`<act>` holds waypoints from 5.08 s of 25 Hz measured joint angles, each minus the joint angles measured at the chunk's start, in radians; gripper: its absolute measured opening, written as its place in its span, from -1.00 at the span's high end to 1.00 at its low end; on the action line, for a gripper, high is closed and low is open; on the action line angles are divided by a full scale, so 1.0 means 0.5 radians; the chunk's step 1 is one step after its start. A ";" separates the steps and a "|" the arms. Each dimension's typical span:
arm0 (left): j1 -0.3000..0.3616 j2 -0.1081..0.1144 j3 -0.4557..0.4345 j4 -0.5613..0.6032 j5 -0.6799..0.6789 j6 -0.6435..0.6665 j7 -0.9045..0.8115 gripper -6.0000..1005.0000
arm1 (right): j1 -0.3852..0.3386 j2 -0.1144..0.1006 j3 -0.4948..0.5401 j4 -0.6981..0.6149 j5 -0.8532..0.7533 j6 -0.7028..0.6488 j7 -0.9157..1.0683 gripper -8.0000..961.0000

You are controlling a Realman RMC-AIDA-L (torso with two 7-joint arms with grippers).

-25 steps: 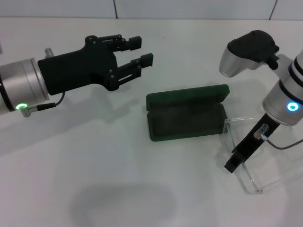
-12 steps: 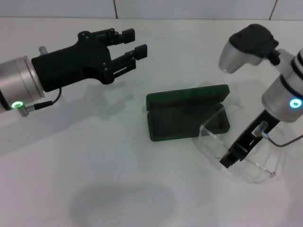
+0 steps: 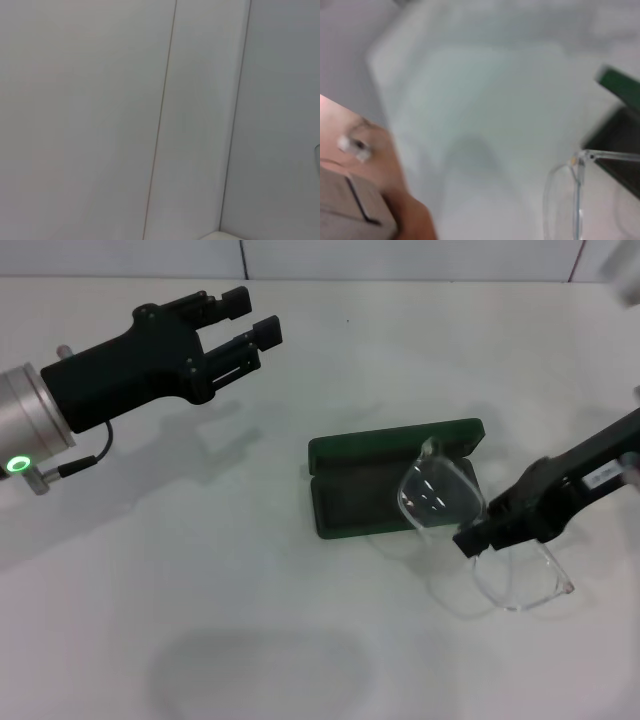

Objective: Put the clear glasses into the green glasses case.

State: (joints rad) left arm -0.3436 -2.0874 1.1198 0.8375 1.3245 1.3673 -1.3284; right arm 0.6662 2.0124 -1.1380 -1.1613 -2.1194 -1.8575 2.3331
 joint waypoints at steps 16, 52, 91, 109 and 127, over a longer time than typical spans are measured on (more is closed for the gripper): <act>-0.095 -0.003 0.005 -0.281 -0.171 0.131 0.204 -0.06 | -0.287 0.000 0.276 0.517 0.855 -0.180 -1.620 0.74; -0.544 0.033 0.025 -0.469 0.532 0.518 -0.398 -0.06 | -0.308 0.024 0.191 0.877 0.821 -0.006 -3.125 0.74; -0.691 -0.004 -0.096 -0.792 0.566 0.548 -0.187 -0.04 | -0.415 0.028 -0.086 0.897 0.860 0.300 -3.788 0.74; -0.695 -0.013 -0.018 -0.886 0.555 0.548 -0.156 -0.04 | -0.472 0.022 -0.077 0.903 1.002 0.223 -3.878 0.74; -0.483 0.015 -0.268 -0.732 0.411 0.547 0.084 -0.04 | -0.511 0.011 -0.054 0.895 1.114 0.099 -3.786 0.74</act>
State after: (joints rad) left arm -0.5853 -2.0798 0.9858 0.4714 1.5299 1.6408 -1.2863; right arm 0.4106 2.0177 -1.1648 -0.7139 -1.5624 -1.8080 0.4399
